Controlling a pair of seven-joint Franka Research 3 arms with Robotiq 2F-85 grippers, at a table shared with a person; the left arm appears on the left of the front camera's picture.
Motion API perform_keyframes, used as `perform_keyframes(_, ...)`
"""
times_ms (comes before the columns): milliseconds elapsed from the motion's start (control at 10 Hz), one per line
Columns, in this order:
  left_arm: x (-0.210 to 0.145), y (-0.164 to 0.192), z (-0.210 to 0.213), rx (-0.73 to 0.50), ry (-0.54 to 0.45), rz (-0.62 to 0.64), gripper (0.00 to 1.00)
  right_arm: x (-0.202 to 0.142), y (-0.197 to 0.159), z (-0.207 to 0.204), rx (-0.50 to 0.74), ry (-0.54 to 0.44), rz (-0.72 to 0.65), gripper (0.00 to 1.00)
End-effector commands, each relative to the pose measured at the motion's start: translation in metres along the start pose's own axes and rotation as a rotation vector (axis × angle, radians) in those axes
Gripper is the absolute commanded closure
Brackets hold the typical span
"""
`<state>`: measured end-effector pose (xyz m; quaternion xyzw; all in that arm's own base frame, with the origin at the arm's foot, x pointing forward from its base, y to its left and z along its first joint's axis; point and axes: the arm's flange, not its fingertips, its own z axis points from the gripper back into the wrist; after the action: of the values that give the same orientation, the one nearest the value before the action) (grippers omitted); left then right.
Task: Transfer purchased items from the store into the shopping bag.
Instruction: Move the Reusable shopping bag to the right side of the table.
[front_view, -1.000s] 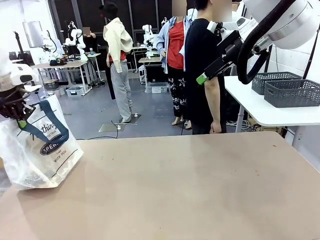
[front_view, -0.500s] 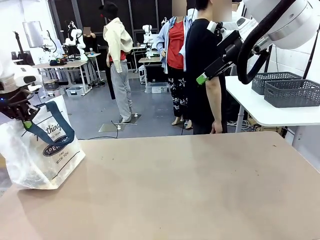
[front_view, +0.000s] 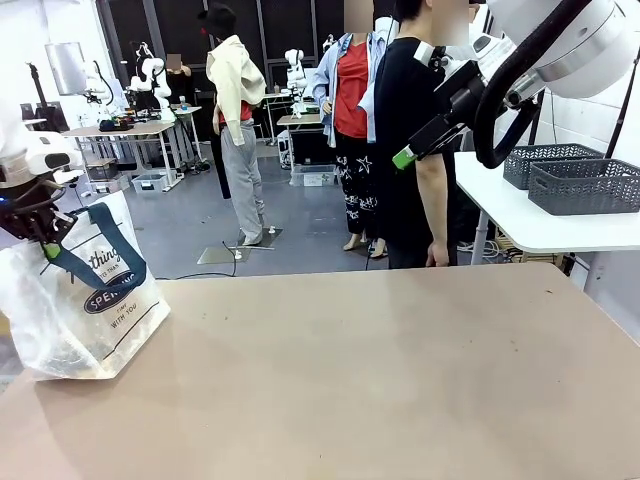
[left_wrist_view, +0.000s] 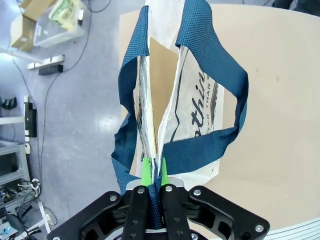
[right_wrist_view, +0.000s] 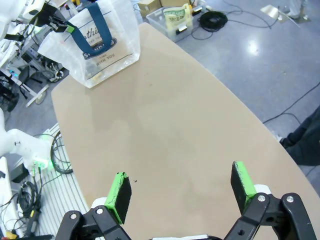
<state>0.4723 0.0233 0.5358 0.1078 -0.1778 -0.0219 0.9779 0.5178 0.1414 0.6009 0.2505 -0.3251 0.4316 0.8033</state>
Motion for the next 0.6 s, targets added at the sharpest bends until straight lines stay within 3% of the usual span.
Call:
perform_keyframes(0,0.0005,0.0033,0.0022,0.014,-0.002,-0.006,1.00,-0.0027,0.0026,0.0011,-0.007,0.014,-0.005,0.00)
perform_keyframes(100,0.0000,0.0000,0.0000,0.000,0.000,0.000,0.86,-0.0027,0.0026,0.0011,-0.007,0.014,-0.005,0.00)
perform_keyframes(500,0.0088,-0.0043,0.0053,0.022,0.000,-0.007,0.07,-0.0027,0.0026,0.0011,-0.007,0.014,-0.005,0.00)
